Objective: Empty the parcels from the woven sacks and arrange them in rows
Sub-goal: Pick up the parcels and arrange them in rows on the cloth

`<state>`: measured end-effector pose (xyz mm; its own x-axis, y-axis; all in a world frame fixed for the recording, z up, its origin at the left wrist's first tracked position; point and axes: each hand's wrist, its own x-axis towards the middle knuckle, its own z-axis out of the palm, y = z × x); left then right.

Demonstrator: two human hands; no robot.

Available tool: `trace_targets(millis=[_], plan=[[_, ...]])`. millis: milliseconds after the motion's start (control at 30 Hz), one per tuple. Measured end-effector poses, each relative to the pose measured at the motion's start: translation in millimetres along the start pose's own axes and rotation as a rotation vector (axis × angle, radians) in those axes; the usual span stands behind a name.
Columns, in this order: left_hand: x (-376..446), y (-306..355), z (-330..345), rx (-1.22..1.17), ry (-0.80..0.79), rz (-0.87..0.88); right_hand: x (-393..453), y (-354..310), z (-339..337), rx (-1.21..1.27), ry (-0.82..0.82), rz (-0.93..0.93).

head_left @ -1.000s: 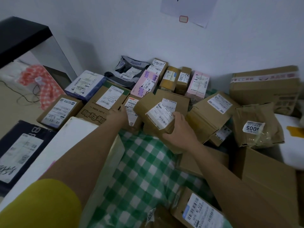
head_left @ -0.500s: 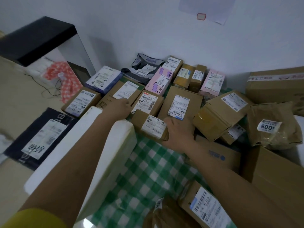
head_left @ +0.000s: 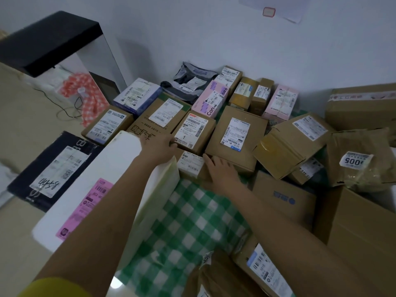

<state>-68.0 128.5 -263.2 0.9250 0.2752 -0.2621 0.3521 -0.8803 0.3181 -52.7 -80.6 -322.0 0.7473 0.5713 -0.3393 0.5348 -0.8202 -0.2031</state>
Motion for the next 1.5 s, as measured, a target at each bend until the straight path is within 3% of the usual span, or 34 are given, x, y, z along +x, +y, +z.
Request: trace_targets(millis=[167,433,567,667,800,933,1033,1267,1367,1500], plan=[[-0.8,-0.5,3.5,-0.043,0.03,-0.001,-13.6,20.1,-1.1,-0.038,-0.099,0.075],[-10.2,4.4,-0.1,-0.109,0.141,0.036,-29.8,11.2,-10.1,0.154,0.016,0.035],[-37.8,21.6,-0.6,-0.072,0.286,0.188,-72.2,4.5,-19.2,0.29,0.156,-0.089],[-79.5,36.5,14.8,-0.091,0.326,0.388,-116.0,0.6,-15.5,0.349,0.171,-0.135],[-133.9,39.4,51.3,-0.216,0.176,0.503,-170.7,-10.3,1.0,0.325,0.013,-0.114],[-184.7,22.7,96.4,-0.279,-0.195,0.339,-210.6,-14.3,33.6,0.325,-0.085,-0.134],[-214.1,13.5,116.9,-0.306,-0.412,0.232,-224.2,-14.0,45.9,0.328,-0.064,-0.101],[-271.0,17.0,146.6,-0.286,-0.41,0.462,-252.4,-8.0,72.7,0.387,0.16,-0.058],[-283.9,20.6,151.8,-0.061,-0.462,0.57,-256.6,3.1,76.5,0.373,0.3,-0.03],[-293.6,19.7,169.7,0.338,-0.259,0.819,-257.7,20.5,81.3,0.329,0.422,0.048]])
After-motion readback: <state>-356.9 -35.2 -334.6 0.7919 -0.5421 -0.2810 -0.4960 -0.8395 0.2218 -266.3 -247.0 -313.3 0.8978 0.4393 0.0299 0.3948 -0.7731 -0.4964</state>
